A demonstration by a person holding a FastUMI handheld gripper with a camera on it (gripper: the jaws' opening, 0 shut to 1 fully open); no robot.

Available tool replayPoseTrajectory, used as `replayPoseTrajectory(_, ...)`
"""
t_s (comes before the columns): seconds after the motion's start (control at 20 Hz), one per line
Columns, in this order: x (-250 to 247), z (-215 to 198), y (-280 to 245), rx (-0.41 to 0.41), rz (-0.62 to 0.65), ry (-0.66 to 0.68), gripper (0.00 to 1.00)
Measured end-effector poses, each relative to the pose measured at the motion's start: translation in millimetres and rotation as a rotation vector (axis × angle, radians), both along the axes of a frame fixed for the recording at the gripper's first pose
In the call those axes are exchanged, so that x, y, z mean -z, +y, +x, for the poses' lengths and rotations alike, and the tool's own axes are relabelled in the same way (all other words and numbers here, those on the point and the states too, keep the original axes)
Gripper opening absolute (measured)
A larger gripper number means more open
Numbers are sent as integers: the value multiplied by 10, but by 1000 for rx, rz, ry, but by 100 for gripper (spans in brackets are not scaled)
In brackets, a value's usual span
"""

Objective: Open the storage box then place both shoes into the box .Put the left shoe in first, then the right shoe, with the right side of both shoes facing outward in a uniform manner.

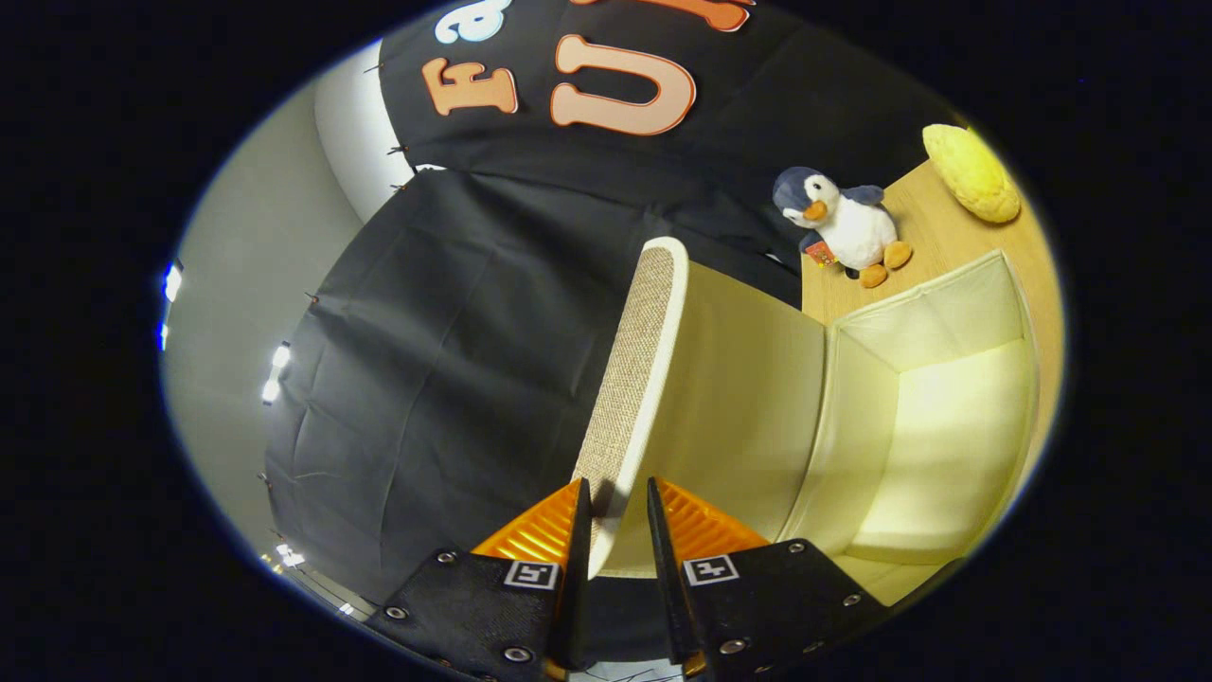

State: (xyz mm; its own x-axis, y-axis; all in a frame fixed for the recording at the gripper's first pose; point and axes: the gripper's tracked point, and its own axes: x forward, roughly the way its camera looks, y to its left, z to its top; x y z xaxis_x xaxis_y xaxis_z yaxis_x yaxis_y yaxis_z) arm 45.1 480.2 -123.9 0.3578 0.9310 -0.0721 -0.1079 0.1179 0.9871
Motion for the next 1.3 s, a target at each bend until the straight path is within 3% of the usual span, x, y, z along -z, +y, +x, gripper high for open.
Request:
replayPoseTrajectory(0.3, 63, 20, 124, 29, -59, -21, 41)
replayPoseTrajectory(0.7, 696, -69, -818, 118, -368, -152, 83)
replayPoseTrajectory(1.1, 1679, -218, -2209, 203, -637, -58, 87)
replayPoseTrajectory(1.3, 2313, -285, -2713, 168, -860, -22, 87)
